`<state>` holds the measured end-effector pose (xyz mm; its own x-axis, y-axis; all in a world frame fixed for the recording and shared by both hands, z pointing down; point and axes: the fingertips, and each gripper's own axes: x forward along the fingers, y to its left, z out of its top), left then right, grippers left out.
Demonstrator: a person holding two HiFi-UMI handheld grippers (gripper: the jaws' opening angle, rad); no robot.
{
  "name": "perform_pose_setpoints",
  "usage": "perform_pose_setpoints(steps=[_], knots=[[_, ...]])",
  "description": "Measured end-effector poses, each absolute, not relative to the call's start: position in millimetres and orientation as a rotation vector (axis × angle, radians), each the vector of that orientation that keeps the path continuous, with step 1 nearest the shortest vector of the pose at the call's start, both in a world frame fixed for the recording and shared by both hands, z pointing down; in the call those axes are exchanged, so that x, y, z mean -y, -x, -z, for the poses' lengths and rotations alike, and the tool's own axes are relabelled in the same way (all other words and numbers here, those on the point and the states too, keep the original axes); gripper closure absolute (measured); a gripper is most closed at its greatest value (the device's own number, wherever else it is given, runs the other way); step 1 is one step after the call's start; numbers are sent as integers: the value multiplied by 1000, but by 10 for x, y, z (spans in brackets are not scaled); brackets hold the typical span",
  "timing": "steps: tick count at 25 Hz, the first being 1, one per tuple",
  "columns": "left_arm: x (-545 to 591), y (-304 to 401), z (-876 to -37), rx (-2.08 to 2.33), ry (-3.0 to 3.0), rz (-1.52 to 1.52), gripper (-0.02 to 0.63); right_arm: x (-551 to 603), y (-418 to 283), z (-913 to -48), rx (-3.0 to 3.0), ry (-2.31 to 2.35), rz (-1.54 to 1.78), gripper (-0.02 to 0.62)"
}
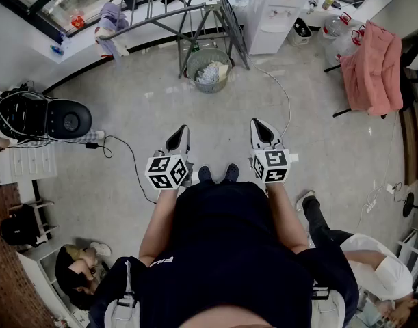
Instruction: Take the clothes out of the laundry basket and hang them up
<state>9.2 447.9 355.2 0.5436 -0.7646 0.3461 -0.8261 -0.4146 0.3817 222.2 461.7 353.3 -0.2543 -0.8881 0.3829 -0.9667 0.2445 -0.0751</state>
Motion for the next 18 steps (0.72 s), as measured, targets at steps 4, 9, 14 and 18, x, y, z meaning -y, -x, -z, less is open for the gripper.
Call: perform_pose_setpoints(steps=[4, 9, 14, 18], knots=[[-4478, -121, -3593, 1281, -2270, -167, 583, -4617, -2246, -3558, 2259, -1727, -436, 597], [-4425, -151, -3591, 1287, -2271, -176, 583, -4578, -2283, -3560, 2261, -1721, -444, 597], [-4395, -218, -3609, 1289, -2262, -195, 583, -4564, -2325, -3590, 2272, -1700, -470, 597], [-4396, -300, -3630, 1293, -2265, -204, 583, -4567, -2374, -3629, 2296, -1683, -483, 595]])
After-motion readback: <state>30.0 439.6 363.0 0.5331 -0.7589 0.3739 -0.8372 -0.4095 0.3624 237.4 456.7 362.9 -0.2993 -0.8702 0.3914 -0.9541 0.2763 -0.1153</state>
